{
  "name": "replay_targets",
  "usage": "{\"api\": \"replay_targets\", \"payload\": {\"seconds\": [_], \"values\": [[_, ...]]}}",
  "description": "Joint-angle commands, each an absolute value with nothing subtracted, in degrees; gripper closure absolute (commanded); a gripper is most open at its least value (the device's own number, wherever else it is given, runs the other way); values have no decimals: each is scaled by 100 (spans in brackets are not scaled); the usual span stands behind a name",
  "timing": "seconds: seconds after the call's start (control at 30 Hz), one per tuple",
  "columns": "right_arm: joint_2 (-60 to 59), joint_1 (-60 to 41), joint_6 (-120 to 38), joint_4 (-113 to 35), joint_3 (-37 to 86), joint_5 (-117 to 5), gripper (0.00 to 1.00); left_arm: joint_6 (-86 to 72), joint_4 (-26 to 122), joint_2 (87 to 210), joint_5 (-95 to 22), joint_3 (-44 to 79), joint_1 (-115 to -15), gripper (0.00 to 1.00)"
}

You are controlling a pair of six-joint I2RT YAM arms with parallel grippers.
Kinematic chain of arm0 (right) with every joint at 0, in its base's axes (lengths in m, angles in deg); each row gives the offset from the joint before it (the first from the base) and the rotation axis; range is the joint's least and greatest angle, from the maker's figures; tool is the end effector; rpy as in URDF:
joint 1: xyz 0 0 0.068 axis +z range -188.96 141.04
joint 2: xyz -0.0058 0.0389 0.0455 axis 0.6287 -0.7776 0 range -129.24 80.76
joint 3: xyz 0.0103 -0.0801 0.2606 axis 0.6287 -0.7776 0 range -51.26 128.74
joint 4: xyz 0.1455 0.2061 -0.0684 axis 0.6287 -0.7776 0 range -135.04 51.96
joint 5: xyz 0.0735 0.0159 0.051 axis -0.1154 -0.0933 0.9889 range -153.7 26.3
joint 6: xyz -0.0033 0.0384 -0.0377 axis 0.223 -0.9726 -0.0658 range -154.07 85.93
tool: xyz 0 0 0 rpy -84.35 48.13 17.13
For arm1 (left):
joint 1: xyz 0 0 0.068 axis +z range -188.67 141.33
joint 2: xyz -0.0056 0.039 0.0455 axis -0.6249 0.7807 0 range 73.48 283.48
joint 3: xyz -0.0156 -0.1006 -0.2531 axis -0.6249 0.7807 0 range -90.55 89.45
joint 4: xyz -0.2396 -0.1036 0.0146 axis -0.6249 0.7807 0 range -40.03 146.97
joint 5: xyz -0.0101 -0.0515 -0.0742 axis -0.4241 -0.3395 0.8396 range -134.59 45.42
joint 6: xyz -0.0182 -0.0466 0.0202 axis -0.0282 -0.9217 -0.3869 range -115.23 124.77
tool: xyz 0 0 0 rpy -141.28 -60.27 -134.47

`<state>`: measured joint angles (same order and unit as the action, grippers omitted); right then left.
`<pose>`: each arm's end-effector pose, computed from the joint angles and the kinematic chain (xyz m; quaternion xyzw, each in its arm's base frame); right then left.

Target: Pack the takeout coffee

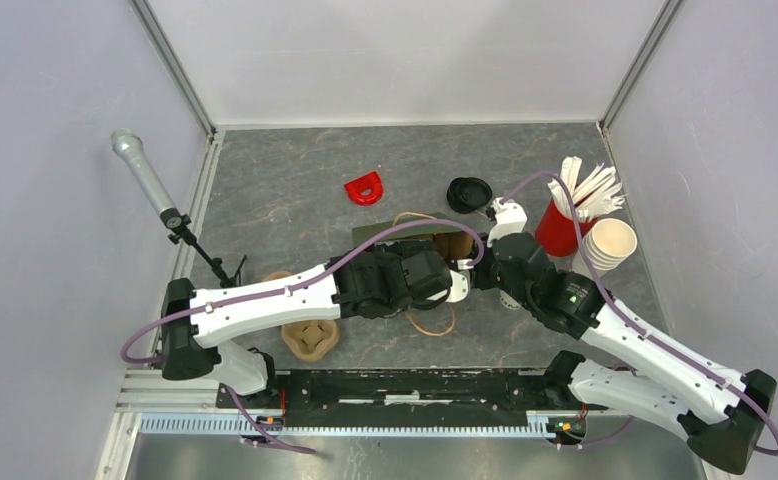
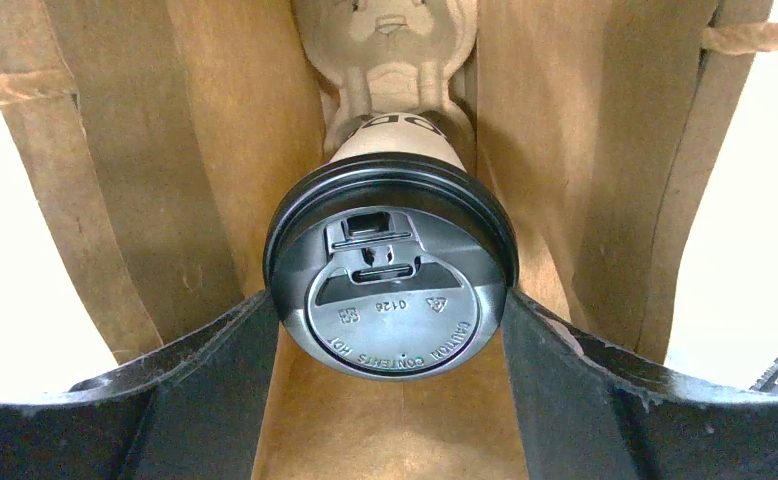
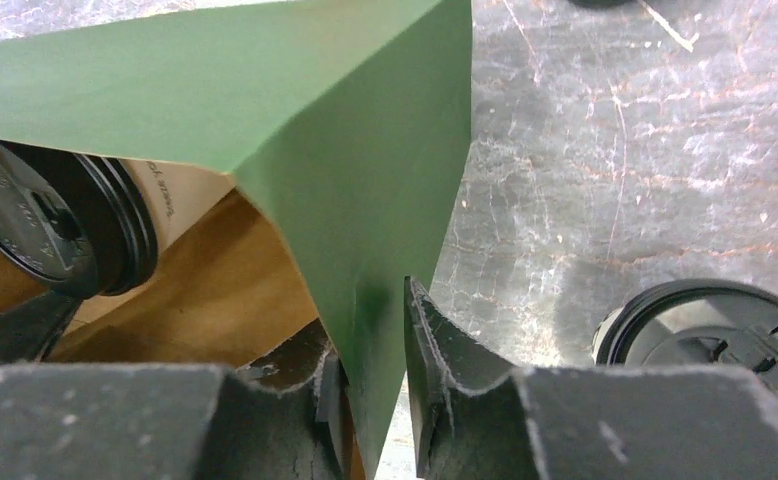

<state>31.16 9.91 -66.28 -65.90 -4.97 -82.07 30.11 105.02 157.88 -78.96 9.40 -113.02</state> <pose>0.1327 0.1351 0.3045 -0.0470 0.8622 0.2095 0.4588 0.0993 -0.2793 0.3285 0.6540 0.6538 0.1548 0.3476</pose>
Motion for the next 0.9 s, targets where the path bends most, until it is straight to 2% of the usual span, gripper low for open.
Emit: {"api": "replay_targets", "payload": {"seconds": [0.0,0.13,0.27,0.43,0.47,0.87], "values": [[3324,1013,-7075,-6579,-760,-8291,73,3064,10293,15806,-7892,979,-11320,55],[3404,1010,-7000,-6459,-854,-8307,88,3195,10233,15777,-8086,1098,-11320,55],[3359,1010,-6744,-6296,-734,-8238,98,3410,10153,15861,-8234,1182,-11307,55],[3206,1012,-6182,-6248,-681,-8065,99,3571,10053,15956,-8277,1063,-11302,54],[3192,1009,-6565,-6241,-666,-8055,99,3651,10051,15976,-8273,1025,-11294,54],[3143,1010,-6525,-6200,-687,-7925,99,3914,9982,16200,-8194,1010,-11125,54]]}}
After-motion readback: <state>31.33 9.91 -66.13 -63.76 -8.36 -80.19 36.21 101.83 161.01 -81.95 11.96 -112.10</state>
